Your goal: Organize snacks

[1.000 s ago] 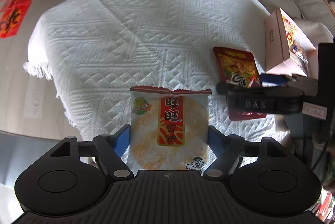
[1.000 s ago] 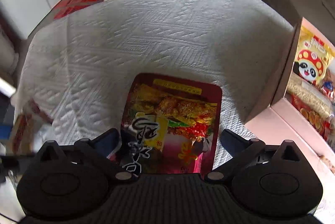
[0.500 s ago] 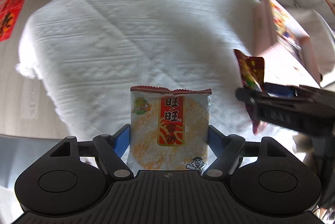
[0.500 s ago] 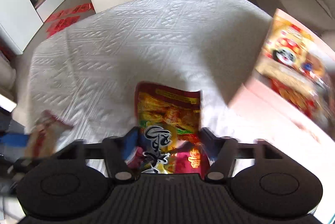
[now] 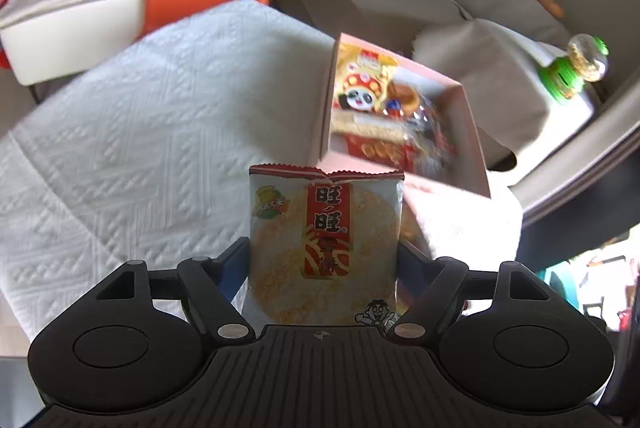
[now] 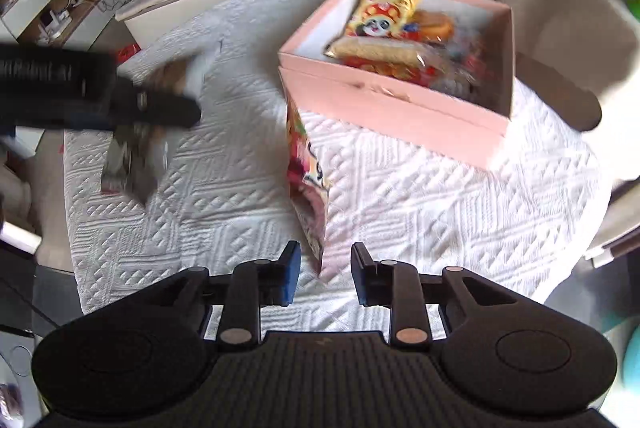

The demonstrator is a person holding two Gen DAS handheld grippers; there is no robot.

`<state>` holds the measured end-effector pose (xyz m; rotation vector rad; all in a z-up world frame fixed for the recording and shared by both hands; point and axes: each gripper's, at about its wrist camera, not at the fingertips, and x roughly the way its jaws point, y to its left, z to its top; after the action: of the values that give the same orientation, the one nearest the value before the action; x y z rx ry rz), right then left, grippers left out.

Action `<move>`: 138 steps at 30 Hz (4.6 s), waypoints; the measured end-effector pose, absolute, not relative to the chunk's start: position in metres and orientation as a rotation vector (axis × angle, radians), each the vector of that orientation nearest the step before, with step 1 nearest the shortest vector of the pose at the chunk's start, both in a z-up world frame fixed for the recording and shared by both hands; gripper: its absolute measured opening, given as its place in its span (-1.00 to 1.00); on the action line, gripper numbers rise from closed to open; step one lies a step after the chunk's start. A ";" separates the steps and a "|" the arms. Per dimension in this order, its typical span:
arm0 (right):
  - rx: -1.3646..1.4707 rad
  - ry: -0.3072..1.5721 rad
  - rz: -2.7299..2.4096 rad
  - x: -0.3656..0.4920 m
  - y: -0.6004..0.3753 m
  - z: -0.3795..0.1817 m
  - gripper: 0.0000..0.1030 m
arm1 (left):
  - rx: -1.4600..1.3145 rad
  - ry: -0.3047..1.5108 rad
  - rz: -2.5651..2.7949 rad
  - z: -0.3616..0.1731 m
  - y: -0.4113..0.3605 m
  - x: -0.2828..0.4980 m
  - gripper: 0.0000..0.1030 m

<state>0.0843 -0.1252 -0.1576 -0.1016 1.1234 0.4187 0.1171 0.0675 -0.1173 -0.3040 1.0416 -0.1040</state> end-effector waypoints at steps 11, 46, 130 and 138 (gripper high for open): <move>-0.213 1.013 0.439 0.085 -0.128 -0.162 0.37 | -0.367 1.202 0.019 -0.166 0.089 0.099 0.58; -0.168 1.105 0.457 0.079 -0.135 -0.145 0.27 | -0.332 1.167 -0.108 -0.145 0.063 0.089 0.58; 0.023 1.175 0.149 0.128 -0.173 -0.087 0.71 | -0.093 1.091 -0.127 -0.073 -0.017 0.105 -0.72; 0.024 1.177 0.151 0.126 -0.174 -0.088 0.71 | -0.111 1.098 -0.132 -0.073 -0.015 0.103 -0.72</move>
<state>0.1260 -0.1742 -0.0883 0.0239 1.1769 0.1513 0.1026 -0.0152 -0.0730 -0.1112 1.0977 -0.1323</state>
